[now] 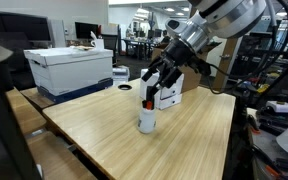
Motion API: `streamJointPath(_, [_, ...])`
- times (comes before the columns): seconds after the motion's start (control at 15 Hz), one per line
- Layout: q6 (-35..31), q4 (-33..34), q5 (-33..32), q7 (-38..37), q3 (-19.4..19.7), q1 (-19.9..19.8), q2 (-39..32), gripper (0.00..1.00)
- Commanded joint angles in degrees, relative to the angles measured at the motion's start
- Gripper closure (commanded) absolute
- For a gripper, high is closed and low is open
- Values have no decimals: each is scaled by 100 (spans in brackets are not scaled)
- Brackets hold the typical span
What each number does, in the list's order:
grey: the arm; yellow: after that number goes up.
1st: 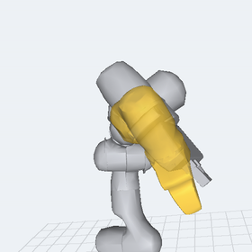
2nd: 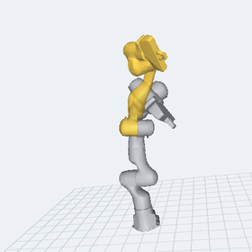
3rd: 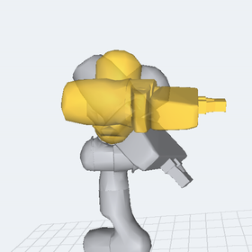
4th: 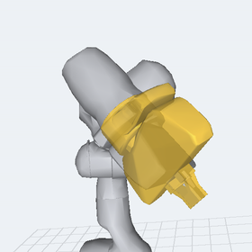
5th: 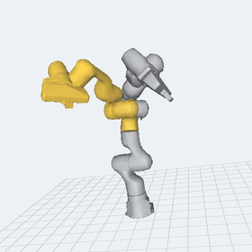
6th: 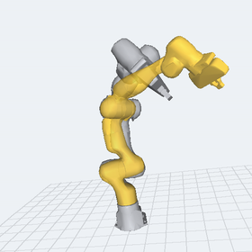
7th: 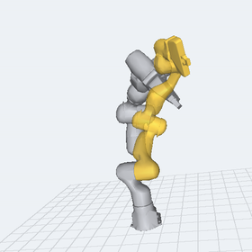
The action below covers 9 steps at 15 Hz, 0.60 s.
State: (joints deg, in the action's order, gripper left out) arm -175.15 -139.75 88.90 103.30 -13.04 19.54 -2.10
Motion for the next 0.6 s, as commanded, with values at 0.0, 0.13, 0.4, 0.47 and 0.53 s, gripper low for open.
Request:
streamJointPath(0.0, [-820,-391,-1367,-1231,-132,218,-2,0])
streamJointPath(0.13, [-1055,-642,-2294,-2004,-239,97,-117,0])
streamJointPath(0.4, [-1347,-1229,-4048,-3226,-35,-67,-415,0])
streamJointPath(0.47, [-1412,-1392,-4546,-3515,77,-137,-481,0])
streamJointPath(0.53, [-1360,-1415,-4352,-3242,855,558,-497,0])
